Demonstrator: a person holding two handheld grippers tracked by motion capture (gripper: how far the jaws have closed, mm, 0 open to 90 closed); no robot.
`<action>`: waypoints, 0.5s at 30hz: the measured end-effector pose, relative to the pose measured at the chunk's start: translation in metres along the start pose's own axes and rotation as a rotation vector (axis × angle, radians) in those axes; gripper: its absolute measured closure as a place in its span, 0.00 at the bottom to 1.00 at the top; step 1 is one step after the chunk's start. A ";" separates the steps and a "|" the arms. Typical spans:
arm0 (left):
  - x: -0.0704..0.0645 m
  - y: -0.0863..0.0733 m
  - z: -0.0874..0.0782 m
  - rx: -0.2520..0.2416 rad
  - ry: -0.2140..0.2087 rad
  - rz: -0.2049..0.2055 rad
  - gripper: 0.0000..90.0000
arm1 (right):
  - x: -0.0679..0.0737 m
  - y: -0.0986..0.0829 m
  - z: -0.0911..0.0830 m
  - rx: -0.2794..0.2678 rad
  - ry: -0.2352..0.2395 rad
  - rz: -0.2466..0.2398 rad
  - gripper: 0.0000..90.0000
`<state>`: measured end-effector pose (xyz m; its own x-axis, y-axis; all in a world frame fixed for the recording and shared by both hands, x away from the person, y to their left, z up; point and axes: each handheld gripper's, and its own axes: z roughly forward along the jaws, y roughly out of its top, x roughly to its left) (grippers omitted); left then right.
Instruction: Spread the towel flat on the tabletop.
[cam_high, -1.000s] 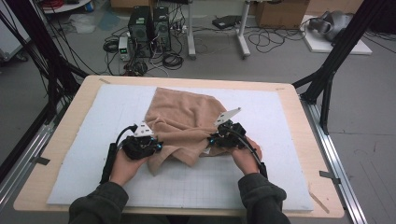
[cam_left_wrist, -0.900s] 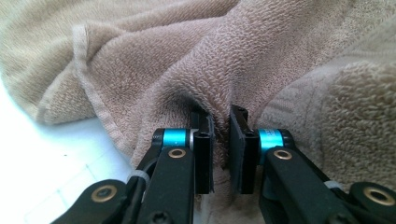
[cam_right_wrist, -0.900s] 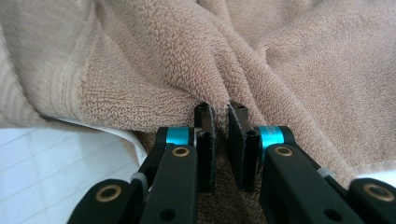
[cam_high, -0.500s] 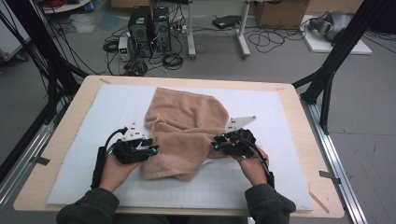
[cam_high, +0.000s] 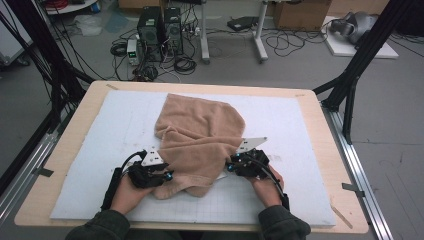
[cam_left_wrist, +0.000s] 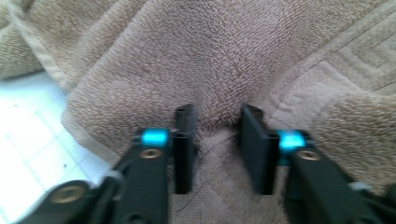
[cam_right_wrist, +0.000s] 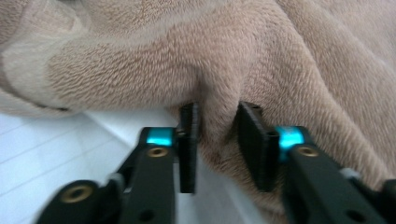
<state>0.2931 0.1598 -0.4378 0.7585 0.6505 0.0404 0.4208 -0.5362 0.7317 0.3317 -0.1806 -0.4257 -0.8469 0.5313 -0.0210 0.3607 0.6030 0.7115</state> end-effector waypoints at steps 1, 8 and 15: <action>0.000 0.000 -0.001 -0.001 -0.004 -0.001 0.84 | 0.000 0.001 0.001 0.005 -0.005 -0.010 0.89; -0.004 -0.003 -0.018 -0.071 -0.025 -0.001 0.90 | 0.004 -0.003 -0.024 -0.013 0.061 -0.040 0.92; -0.011 0.001 -0.043 -0.153 -0.049 -0.003 0.90 | 0.021 0.006 -0.072 -0.038 0.069 -0.123 0.93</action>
<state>0.2636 0.1748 -0.4086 0.7822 0.6230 0.0074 0.3452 -0.4433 0.8273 0.2880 -0.2090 -0.3712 -0.9094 0.4114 -0.0621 0.2383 0.6375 0.7326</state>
